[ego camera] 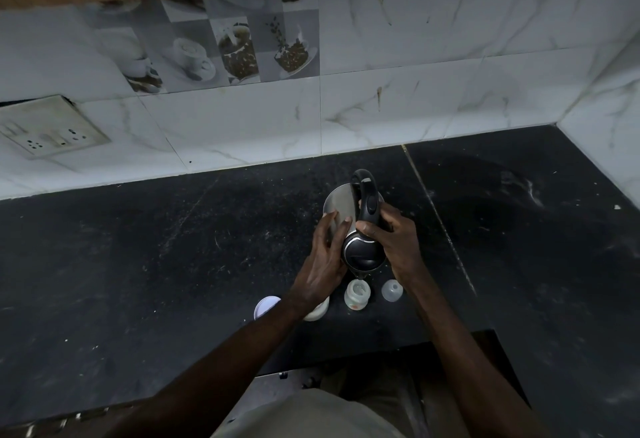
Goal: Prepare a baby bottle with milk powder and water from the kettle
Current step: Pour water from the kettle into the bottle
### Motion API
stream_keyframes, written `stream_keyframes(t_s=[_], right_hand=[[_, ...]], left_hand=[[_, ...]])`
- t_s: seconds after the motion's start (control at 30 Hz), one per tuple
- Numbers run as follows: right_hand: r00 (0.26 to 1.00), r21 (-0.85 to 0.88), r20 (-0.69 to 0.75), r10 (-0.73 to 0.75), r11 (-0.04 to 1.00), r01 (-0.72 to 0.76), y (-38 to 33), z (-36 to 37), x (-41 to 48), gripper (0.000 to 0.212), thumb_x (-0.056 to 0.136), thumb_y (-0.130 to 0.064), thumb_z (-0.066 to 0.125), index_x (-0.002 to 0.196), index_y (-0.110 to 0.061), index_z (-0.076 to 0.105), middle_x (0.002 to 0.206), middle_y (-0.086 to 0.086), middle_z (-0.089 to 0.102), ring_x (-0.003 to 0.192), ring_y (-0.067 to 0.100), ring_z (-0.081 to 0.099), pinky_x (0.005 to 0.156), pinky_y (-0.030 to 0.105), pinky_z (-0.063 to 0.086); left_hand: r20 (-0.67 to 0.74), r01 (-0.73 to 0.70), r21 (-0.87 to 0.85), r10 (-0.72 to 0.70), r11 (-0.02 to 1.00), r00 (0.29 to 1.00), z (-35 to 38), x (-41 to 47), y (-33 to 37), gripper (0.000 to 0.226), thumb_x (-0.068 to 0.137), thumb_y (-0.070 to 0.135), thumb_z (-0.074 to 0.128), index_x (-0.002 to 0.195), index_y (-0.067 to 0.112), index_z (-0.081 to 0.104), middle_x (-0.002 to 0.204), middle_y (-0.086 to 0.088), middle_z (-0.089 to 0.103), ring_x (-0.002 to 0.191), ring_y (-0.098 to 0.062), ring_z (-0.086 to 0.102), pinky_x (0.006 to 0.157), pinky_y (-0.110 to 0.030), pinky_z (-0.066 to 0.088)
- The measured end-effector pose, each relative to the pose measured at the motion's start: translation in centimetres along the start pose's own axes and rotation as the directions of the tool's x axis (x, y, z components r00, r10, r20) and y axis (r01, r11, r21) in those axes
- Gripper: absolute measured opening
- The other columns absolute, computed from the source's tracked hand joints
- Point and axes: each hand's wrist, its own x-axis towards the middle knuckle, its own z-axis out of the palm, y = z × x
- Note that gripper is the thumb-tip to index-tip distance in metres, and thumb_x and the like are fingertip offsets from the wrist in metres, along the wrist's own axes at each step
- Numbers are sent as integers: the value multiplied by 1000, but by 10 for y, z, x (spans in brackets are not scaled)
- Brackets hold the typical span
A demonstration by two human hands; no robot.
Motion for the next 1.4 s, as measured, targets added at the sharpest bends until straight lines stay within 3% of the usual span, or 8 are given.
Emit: stream_keyframes(t_s=[0.23, 0.4, 0.67, 0.87, 0.97, 1.17, 1.3, 1.4], right_hand=[[1000, -17, -8, -8, 1000, 8, 1, 0, 2, 43, 76, -33, 86, 114, -15, 77, 116, 3, 75, 111, 26, 71, 95, 54, 59], [1000, -28, 6, 6, 1000, -6, -1, -2, 6, 32, 82, -15, 86, 112, -11, 77, 114, 1, 74, 108, 22, 72, 94, 52, 59], [1000, -45, 7, -9, 999, 9, -1, -6, 6, 39, 76, -34, 87, 110, -16, 78, 112, 3, 74, 110, 26, 71, 95, 56, 58], [1000, -28, 8, -12, 1000, 12, -5, -9, 5, 33, 80, -23, 86, 111, -13, 77, 113, 4, 74, 108, 25, 72, 94, 55, 59], [1000, -18, 10, -9, 1000, 9, -6, -9, 6, 28, 83, -13, 85, 110, -13, 78, 112, 0, 75, 107, 22, 73, 94, 49, 60], [999, 12, 18, -38, 999, 38, -13, -2, 6, 30, 83, -7, 84, 110, -18, 76, 110, -10, 76, 105, 9, 72, 85, 24, 57], [999, 17, 21, -31, 999, 31, -13, 0, 8, 32, 83, -6, 84, 109, -23, 76, 110, -19, 75, 106, 8, 72, 87, 23, 56], [999, 7, 12, -40, 999, 40, -9, 0, 9, 33, 83, -7, 85, 114, -16, 77, 113, -17, 75, 111, 10, 71, 91, 26, 57]], left_hand=[[7, -1, 0, 1, 1000, 1000, -2, 2, -1, 105, 90, 9, 75, 167, 31, 7, 173, -18, 2, 160, -38, 15, 102, -51, 58], [-7, 4, -2, -4, 1000, 1000, -2, 6, 2, 114, 87, 5, 77, 166, 37, 2, 172, -19, 4, 160, -38, 17, 104, -50, 57], [-15, 1, 0, -1, 1000, 1000, 0, 7, 5, 112, 88, 5, 75, 166, 38, 2, 171, -19, 5, 160, -37, 17, 103, -50, 57], [-32, -14, -4, 14, 1000, 999, 4, 9, 7, 105, 91, 9, 76, 167, 30, 7, 170, -21, 7, 160, -38, 18, 109, -51, 53], [-32, -15, -3, 15, 1000, 999, 2, 9, 7, 107, 91, 10, 76, 167, 33, 5, 171, -18, 4, 160, -37, 17, 108, -52, 54], [-34, -7, 14, 7, 1000, 999, -3, 9, 5, 109, 90, 8, 77, 167, 34, 4, 171, -16, 4, 160, -37, 18, 102, -52, 57], [-29, -3, 8, 3, 1000, 1000, -4, 10, 3, 108, 90, 8, 77, 167, 33, 6, 172, -18, 5, 160, -37, 18, 104, -51, 56], [-29, 1, 7, -1, 1000, 1000, -5, 10, 3, 110, 88, 5, 77, 167, 33, 5, 171, -18, 5, 159, -38, 20, 103, -51, 57]])
